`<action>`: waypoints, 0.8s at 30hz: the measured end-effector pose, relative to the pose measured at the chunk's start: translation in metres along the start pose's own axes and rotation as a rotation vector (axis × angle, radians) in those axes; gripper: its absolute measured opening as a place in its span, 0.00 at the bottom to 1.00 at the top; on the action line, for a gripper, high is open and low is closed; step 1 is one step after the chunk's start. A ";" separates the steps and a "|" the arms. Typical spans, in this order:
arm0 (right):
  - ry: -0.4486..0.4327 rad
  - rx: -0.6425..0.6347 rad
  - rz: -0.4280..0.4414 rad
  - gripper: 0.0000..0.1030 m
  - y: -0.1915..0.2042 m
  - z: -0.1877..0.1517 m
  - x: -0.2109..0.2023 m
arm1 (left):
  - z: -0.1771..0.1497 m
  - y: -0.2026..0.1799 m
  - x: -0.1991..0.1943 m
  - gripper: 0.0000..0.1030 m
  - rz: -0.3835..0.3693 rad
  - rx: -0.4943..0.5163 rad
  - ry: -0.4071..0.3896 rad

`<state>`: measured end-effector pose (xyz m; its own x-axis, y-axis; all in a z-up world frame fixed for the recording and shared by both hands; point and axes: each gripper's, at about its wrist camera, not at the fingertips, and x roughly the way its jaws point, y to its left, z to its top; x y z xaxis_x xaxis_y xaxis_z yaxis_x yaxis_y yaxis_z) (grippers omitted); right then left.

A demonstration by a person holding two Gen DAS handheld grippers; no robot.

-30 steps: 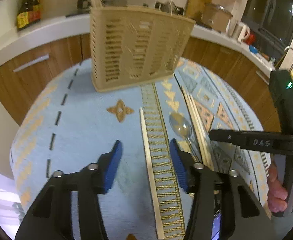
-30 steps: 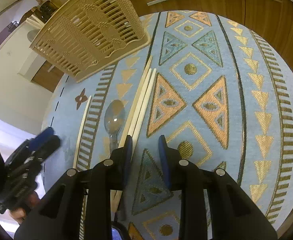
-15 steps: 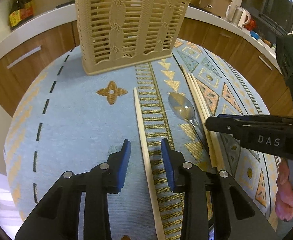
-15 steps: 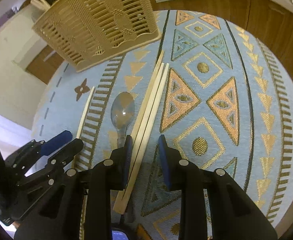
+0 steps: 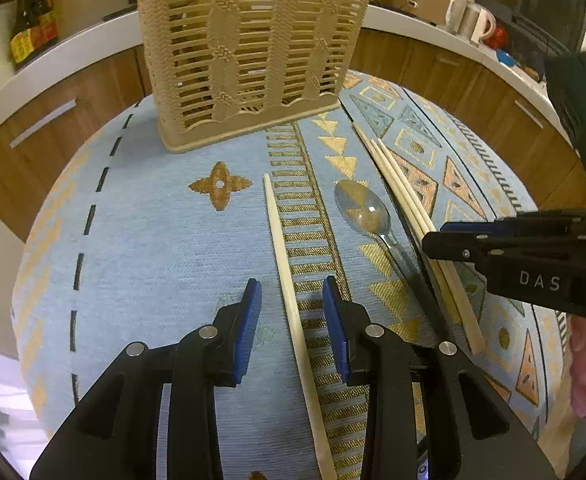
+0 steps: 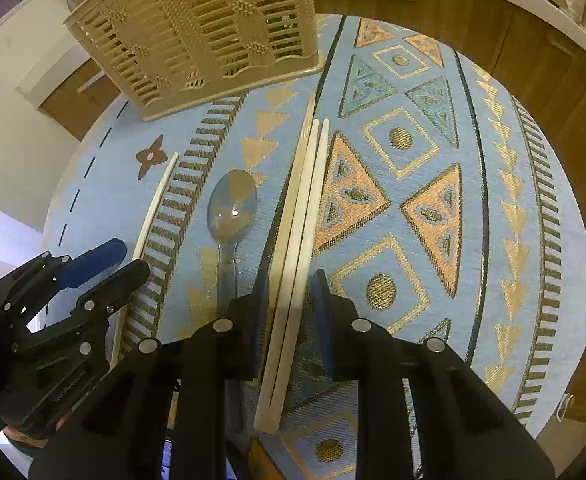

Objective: Organize utensils
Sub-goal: 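Lower both grippers to the table toward the remaining chopsticks, then grasp a single chopstick with the left gripper while the right gripper grasps a chopstick pair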

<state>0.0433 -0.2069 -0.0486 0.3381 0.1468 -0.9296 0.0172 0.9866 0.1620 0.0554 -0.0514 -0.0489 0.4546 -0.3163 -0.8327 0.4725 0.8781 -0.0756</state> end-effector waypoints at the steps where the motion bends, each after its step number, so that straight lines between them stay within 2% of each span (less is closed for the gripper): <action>1: 0.008 -0.006 -0.007 0.19 0.002 0.002 0.001 | 0.001 -0.002 0.001 0.31 0.009 0.017 0.012; 6: 0.065 -0.093 -0.032 0.19 0.015 0.016 0.008 | 0.011 -0.009 0.006 0.30 0.041 0.080 0.086; 8: 0.071 -0.088 -0.008 0.17 0.012 0.018 0.008 | 0.013 -0.010 0.008 0.22 0.065 0.091 0.095; 10: 0.075 -0.059 0.036 0.16 0.003 0.019 0.006 | 0.015 -0.010 0.009 0.08 0.090 0.101 0.103; 11: 0.072 -0.048 0.052 0.15 0.000 0.019 0.005 | 0.015 -0.009 0.009 0.07 0.086 0.105 0.100; 13: 0.055 -0.032 0.063 0.02 -0.009 0.018 -0.001 | 0.016 -0.006 0.009 0.05 0.073 0.098 0.094; 14: 0.052 -0.023 0.065 0.00 -0.012 0.017 -0.003 | 0.017 -0.005 0.008 0.05 0.067 0.086 0.091; 18: 0.046 -0.017 0.102 0.00 -0.024 0.014 -0.006 | 0.015 -0.001 0.007 0.04 0.048 0.061 0.076; 20: 0.012 0.009 0.161 0.00 -0.035 0.013 -0.009 | 0.015 -0.001 0.007 0.04 0.044 0.062 0.076; 22: -0.020 0.035 0.178 0.00 -0.043 0.008 -0.018 | 0.014 0.000 0.007 0.05 0.036 0.064 0.074; 23: -0.030 0.037 0.186 0.01 -0.045 0.006 -0.021 | 0.013 0.000 0.006 0.05 0.033 0.064 0.073; 24: -0.033 0.034 0.196 0.07 -0.045 0.007 -0.023 | 0.013 0.001 0.005 0.05 0.030 0.063 0.072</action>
<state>0.0419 -0.2554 -0.0325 0.3691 0.3324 -0.8679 -0.0202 0.9365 0.3501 0.0677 -0.0569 -0.0464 0.4150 -0.2616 -0.8714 0.5068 0.8619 -0.0174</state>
